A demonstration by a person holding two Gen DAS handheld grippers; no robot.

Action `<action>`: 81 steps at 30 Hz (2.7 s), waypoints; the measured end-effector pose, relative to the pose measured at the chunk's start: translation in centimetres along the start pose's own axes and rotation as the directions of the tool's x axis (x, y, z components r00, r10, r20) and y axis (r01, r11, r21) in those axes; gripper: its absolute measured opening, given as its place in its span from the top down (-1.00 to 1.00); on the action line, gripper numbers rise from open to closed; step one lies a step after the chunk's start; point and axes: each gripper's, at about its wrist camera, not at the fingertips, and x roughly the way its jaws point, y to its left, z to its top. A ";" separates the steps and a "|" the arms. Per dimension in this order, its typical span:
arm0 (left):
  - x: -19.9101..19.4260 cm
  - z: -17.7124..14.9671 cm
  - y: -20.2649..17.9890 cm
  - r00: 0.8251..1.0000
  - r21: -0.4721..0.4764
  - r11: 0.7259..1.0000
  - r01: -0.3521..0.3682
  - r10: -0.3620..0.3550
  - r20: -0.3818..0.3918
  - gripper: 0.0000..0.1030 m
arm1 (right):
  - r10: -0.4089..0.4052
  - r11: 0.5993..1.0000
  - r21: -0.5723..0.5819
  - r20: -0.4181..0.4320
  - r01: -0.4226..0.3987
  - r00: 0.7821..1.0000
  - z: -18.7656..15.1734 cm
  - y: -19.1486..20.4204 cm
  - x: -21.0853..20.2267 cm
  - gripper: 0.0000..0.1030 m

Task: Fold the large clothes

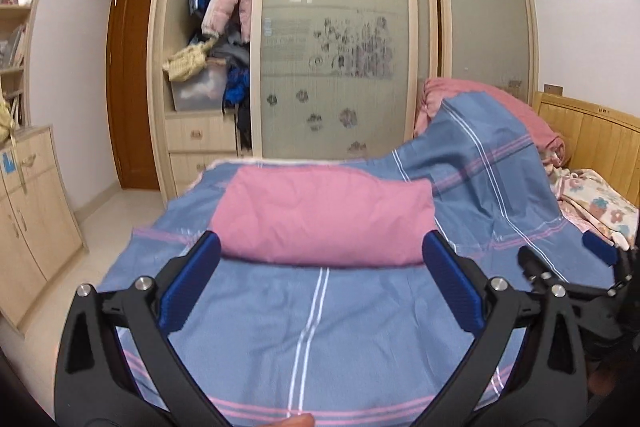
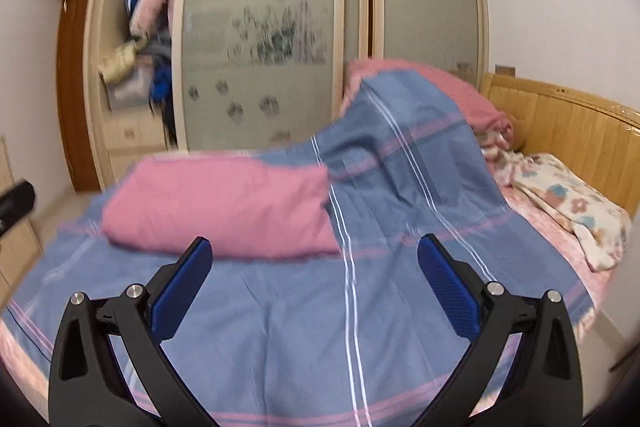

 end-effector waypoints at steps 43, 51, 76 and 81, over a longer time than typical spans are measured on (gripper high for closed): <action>0.4 -2.9 4.3 0.992 -0.037 0.992 -0.122 0.122 -0.011 -0.96 | 0.084 0.996 0.046 -0.065 -0.081 0.994 -1.6 1.1 0.0 -0.97; 0.0 -3.3 4.6 0.994 -0.033 0.993 -0.110 0.110 -0.010 -0.96 | 0.096 0.994 0.055 -0.068 -0.092 0.993 -1.5 0.8 -0.3 -0.97; -0.4 -3.2 4.7 0.995 -0.021 0.994 -0.103 0.103 -0.004 -0.96 | 0.127 0.989 0.084 -0.063 -0.122 0.990 -1.2 0.4 -1.5 -0.97; -0.3 -3.2 4.5 0.994 -0.009 0.994 -0.107 0.107 0.001 -0.96 | 0.138 0.986 0.098 -0.070 -0.131 0.988 -1.1 0.3 -1.4 -0.97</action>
